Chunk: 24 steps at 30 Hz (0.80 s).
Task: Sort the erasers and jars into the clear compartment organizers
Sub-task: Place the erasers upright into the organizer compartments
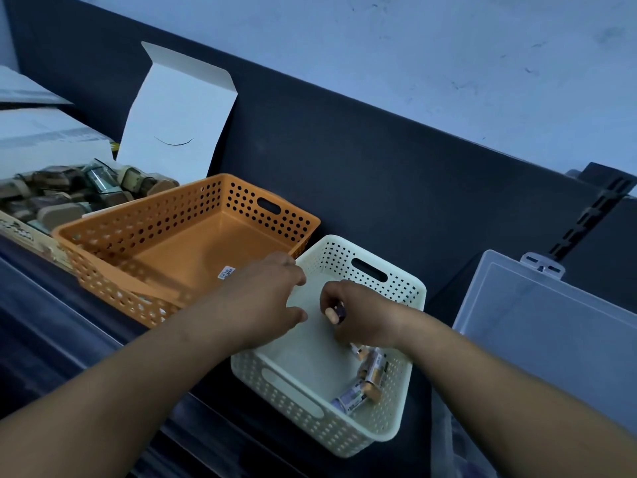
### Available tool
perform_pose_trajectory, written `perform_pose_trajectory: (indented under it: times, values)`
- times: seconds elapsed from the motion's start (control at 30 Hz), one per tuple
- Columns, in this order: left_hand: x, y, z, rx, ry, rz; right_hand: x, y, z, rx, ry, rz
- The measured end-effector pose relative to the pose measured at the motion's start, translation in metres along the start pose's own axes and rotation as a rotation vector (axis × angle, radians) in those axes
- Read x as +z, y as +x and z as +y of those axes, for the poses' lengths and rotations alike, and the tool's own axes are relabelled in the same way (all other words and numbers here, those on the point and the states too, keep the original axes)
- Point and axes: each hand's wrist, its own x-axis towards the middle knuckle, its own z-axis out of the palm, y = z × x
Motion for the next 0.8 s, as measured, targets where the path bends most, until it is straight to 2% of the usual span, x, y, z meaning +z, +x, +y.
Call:
perform_pose_trajectory:
  times: [0.17,0.33,0.43,0.57,0.63,0.8]
  values:
    - [-0.001,0.0,0.001,-0.011,-0.013,0.02,-0.006,-0.006,0.001,0.042,0.192,0.059]
    - [-0.007,-0.001,0.01,0.018,0.055,0.138,-0.026,-0.024,-0.004,0.044,0.763,0.115]
    - [-0.013,-0.007,0.032,0.028,-0.162,0.152,-0.041,-0.041,-0.008,-0.037,1.012,0.105]
    - [-0.02,-0.012,0.069,-0.059,-0.664,-0.028,-0.053,-0.067,-0.008,-0.15,1.239,0.153]
    - [-0.018,-0.013,0.086,-0.052,-0.758,-0.06,-0.054,-0.08,-0.007,-0.19,1.298,0.19]
    - [-0.013,-0.014,0.121,0.012,-0.814,-0.013,-0.061,-0.122,0.007,-0.207,1.384,0.318]
